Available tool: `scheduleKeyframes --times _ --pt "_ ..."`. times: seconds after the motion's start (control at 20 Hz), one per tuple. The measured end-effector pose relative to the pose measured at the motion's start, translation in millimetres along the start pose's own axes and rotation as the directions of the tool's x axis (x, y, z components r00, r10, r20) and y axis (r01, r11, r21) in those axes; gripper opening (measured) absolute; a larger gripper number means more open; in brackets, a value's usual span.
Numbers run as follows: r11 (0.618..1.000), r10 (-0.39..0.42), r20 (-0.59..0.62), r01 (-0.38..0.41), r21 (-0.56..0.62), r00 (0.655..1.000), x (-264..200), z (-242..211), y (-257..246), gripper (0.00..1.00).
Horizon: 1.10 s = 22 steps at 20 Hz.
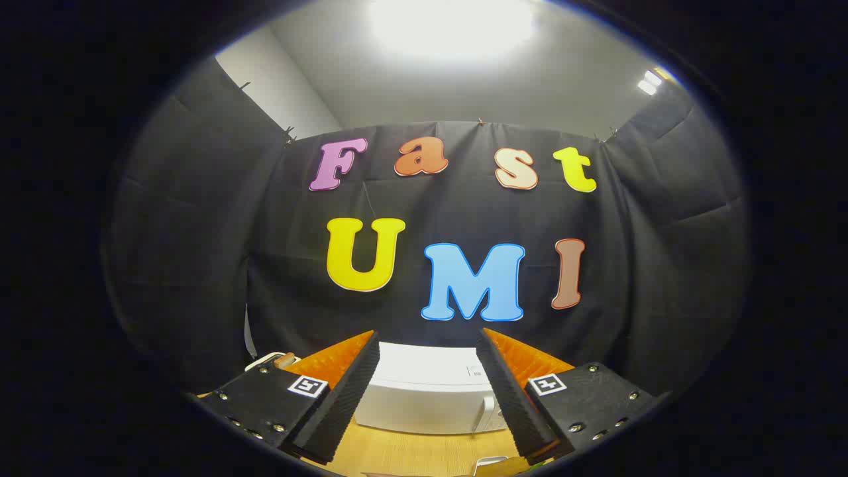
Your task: Open the microwave, put the food inside, and close the microwave door.
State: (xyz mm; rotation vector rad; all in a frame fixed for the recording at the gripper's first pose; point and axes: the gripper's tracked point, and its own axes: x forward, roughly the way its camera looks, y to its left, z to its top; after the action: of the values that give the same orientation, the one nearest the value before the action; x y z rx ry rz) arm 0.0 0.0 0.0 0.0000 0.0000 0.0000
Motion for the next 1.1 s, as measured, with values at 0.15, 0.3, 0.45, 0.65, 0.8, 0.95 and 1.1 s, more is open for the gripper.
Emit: scheduleKeyframes --times 0.15,0.3,0.45,0.65,0.8,0.95,1.1 --pt "1.0 0.006 -0.006 -0.006 0.003 1.0 0.4 -1.2 2.0 0.95" --pt "1.0 0.002 -0.001 -0.002 0.006 1.0 1.1 0.2 1.5 0.95" --pt "1.0 0.001 -0.009 -0.001 0.009 1.0 2.4 -1.6 1.2 0.95" --pt "1.0 -0.002 -0.012 0.002 0.006 1.0 2.7 -2.5 -0.2 0.95" --pt "1.0 -0.003 -0.02 0.003 0.004 1.0 5.1 -8.4 -0.7 0.95" --pt "1.0 -0.006 -0.033 0.006 0.006 0.999 8.3 -15.8 -2.4 0.95" --pt "1.0 -0.015 -0.043 0.015 0.001 0.999 13.6 -26.2 -8.1 0.95"
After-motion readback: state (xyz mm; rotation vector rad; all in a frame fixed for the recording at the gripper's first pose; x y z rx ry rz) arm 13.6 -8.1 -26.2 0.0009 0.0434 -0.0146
